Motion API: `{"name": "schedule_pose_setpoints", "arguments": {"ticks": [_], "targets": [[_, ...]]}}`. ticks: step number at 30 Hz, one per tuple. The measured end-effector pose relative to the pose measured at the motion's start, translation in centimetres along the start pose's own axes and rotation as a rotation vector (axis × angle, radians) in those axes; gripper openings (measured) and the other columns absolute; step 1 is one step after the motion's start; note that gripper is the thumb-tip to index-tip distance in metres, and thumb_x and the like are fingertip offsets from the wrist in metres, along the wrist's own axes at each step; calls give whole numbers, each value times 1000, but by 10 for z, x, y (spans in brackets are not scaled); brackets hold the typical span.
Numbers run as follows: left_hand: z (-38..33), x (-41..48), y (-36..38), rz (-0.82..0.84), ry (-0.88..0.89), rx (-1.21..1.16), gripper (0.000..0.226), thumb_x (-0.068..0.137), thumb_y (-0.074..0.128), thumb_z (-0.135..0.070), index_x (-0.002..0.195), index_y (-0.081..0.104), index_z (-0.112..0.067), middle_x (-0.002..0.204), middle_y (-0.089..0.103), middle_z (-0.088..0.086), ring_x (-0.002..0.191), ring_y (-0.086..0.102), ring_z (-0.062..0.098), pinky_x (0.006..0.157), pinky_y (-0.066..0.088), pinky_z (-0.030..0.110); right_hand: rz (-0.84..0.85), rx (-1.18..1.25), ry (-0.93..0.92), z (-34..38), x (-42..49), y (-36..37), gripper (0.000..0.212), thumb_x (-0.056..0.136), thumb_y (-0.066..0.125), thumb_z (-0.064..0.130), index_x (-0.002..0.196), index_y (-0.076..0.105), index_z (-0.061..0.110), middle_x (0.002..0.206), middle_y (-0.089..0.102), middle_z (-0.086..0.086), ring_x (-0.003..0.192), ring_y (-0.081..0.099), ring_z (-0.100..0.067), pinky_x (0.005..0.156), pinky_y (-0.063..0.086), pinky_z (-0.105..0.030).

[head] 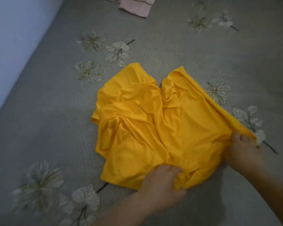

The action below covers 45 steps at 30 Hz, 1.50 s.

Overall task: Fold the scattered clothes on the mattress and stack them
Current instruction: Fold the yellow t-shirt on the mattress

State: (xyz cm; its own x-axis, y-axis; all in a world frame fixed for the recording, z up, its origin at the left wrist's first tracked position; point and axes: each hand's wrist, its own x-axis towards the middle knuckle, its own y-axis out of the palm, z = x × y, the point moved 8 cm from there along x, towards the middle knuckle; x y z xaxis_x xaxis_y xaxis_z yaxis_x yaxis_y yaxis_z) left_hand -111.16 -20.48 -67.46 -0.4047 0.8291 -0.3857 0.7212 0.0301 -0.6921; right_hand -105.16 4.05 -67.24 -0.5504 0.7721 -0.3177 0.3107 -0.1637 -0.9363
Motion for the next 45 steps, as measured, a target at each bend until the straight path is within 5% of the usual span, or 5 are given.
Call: {"name": "schedule_pose_setpoints", "arguments": {"ticks": [5,19,22,31,45], "targets": [[119,-59,-76,-745,-592,-104,68,82,60,-40,140,36,-13,141,35,16,127,33,33,103,33,47,-167,248,-427,100,-56,-1,50,84,57,27,131,50,12,140,43,-10,128,35,-31,100,29,-49],[123,-147,29,627,-498,-650,7,79,70,-16,80,68,-23,68,67,-8,56,60,5,52,45,19,852,-176,-910,153,-187,75,12,70,61,15,59,58,11,53,52,2,58,50,-9,55,41,-28],[153,-134,10,163,-634,-706,15,88,63,-25,84,70,-12,71,69,1,58,62,10,53,46,22,1001,-156,-831,141,-191,69,29,73,60,9,49,59,25,47,50,9,48,45,0,55,41,-27],[145,-93,-8,-599,-692,-1060,24,81,74,-21,61,63,-15,58,61,2,56,57,16,60,46,31,322,670,-593,250,-117,-14,15,90,54,13,100,65,14,79,58,6,62,48,-5,54,35,-19],[148,-139,17,-265,-325,-1114,19,54,73,-23,62,60,-12,60,53,-2,62,51,9,60,41,27,139,354,-538,305,-100,11,22,89,54,23,104,53,6,113,55,-15,102,55,-35,71,38,-34]]}}
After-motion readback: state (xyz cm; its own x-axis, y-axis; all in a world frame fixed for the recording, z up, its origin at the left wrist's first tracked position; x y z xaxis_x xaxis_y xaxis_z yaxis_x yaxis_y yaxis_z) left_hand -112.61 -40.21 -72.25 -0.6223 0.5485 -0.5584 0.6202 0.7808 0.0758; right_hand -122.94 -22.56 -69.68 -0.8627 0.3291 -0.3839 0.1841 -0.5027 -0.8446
